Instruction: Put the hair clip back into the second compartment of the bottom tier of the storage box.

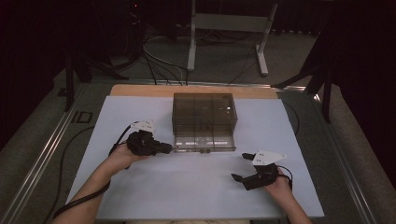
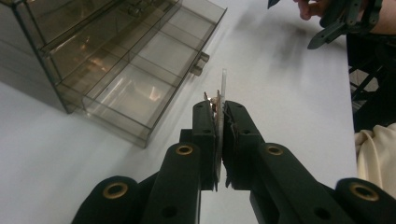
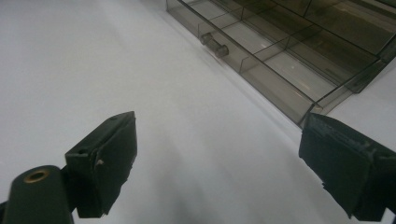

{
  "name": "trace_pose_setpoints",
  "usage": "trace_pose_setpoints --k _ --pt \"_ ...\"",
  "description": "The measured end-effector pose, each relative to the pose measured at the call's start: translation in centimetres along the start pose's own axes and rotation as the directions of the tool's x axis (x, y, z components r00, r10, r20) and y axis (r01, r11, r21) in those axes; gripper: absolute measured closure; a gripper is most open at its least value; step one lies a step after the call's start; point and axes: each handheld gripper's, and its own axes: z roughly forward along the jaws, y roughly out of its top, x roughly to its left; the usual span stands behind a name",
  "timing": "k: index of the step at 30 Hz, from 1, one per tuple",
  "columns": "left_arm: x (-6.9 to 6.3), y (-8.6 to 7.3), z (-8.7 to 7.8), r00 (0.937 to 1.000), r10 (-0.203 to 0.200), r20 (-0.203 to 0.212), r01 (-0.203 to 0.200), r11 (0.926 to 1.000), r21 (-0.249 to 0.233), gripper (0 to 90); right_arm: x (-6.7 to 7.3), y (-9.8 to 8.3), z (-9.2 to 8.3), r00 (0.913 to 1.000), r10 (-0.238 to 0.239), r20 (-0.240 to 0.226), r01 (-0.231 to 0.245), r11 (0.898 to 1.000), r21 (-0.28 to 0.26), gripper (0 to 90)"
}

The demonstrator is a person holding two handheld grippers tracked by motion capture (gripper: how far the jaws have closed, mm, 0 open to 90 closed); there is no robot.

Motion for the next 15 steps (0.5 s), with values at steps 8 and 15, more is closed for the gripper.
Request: trace_pose_setpoints --k 8,15 --pt "0.1 0.7 0.4 0.9999 0.008 0.01 -0.008 1.0 0.0 84.3 0.0 0.0 0.0 1.0 0.001 -0.002 -0.001 1.0 0.0 11.4" --pt "0.1 1.5 0.8 0.9995 0.017 0.026 -0.017 0.9999 -0.004 84.3 0.0 0.0 0.0 1.0 0.001 -0.002 -0.001 1.0 0.002 11.4"
